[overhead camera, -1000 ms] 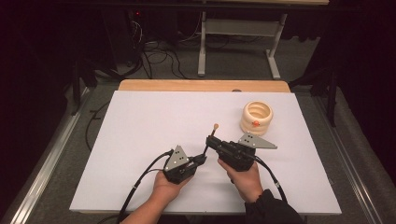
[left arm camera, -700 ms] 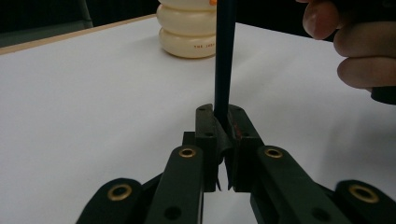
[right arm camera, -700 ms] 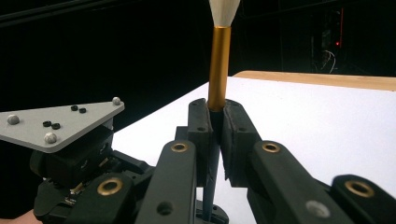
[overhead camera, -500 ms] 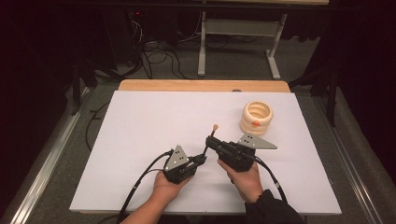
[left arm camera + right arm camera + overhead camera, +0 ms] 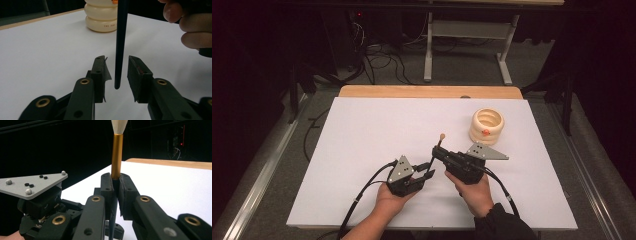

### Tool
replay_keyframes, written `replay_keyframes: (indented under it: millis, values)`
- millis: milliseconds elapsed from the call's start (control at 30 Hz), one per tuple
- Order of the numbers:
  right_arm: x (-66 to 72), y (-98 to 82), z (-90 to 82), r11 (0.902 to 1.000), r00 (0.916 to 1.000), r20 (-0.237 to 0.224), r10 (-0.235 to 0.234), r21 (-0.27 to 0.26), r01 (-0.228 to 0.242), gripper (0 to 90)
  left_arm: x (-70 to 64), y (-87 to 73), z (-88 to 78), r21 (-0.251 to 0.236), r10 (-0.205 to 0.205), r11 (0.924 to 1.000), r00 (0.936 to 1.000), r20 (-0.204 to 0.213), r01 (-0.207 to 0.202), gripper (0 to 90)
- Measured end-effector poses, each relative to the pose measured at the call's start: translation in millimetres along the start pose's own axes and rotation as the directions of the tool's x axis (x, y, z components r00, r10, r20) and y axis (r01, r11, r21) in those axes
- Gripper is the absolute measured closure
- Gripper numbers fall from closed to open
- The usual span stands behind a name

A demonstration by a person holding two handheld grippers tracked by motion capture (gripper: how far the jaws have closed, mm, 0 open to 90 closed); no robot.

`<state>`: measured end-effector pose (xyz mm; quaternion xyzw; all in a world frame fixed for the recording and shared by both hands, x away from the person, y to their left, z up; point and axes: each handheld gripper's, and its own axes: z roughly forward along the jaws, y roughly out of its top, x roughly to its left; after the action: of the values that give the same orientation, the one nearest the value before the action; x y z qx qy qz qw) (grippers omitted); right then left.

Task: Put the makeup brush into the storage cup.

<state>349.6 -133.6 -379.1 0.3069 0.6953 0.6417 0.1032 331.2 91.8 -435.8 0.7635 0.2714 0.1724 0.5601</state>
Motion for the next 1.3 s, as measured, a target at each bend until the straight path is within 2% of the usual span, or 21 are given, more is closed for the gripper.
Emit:
replay_keyframes:
  millis: [200,667,900,1300]
  values:
    - [0.2,-0.3,0.0,1.0000,1.0000,-0.005,-0.003,0.002,0.003,85.6,0.4,0.2,0.3,0.005,-0.004,1.0000,0.9999,-0.011,0.004,58.2]
    - [-1.0,0.2,-2.3,0.9998,0.9998,-0.001,-0.021,-0.002,0.021,85.6,1.1,0.9,-0.8,0.013,-0.005,0.9999,0.9990,-0.045,0.006,46.1]
    - [-3.2,1.6,-5.3,0.9996,0.9995,0.020,-0.027,-0.005,0.027,85.5,4.3,1.5,-2.6,0.018,-0.026,0.9995,0.9979,-0.059,0.027,38.5]
    - [-9.1,5.6,-13.8,0.9987,0.9976,0.050,-0.047,-0.019,0.048,85.5,17.8,-0.1,-11.8,0.001,-0.062,0.9980,0.9908,-0.120,0.062,26.4]
